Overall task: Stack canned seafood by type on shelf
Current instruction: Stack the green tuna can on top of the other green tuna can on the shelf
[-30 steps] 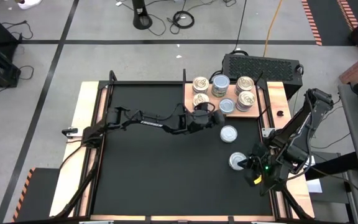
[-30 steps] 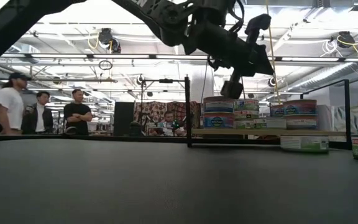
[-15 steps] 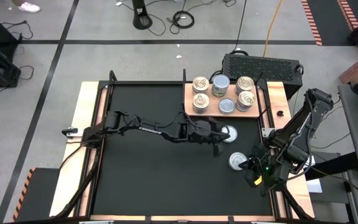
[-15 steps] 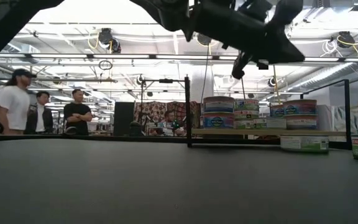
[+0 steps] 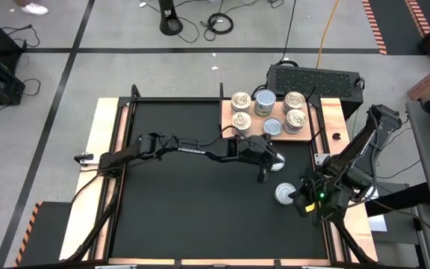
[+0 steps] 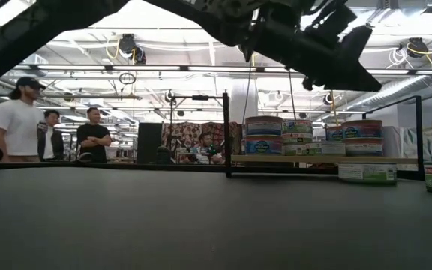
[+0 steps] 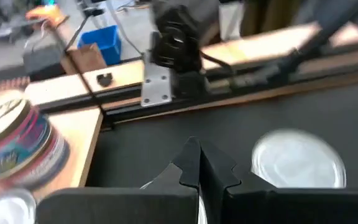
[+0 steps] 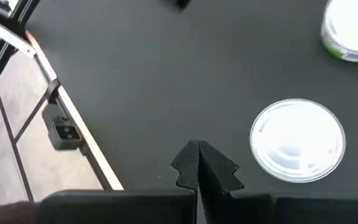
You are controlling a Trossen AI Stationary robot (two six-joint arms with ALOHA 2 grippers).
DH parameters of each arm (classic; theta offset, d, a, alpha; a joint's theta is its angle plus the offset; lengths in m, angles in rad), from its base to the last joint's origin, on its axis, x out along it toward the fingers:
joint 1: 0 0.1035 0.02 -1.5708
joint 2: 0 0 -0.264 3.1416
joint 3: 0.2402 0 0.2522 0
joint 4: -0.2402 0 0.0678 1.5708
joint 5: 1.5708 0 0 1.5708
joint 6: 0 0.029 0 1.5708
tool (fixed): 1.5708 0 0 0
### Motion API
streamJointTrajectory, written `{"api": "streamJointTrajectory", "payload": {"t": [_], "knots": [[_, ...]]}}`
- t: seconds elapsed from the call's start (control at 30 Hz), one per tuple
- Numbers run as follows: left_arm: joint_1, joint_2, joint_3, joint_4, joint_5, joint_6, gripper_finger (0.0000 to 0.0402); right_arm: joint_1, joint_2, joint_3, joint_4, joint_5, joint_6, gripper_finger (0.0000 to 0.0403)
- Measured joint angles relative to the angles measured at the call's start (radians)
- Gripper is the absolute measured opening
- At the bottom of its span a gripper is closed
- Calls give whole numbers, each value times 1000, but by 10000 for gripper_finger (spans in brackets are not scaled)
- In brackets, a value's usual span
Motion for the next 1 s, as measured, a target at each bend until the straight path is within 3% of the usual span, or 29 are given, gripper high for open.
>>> {"api": "streamJointTrajectory", "payload": {"t": [0.27, 0.5, 0.8, 1.0], "knots": [[-14, 1, 3, -66, -23, 358, 0, -37, -28, 0, -34, 2, -39, 0], [-14, 1, 3, -125, -24, 462, 8, -74, -28, 0, -33, 2, -143, 0], [-14, 12, 4, -129, -24, 571, 99, -99, -30, 0, -10, -3, -197, 0], [-14, 66, 3, -199, -6, 720, 154, -99, -30, 0, -8, -5, -205, 0]]}}
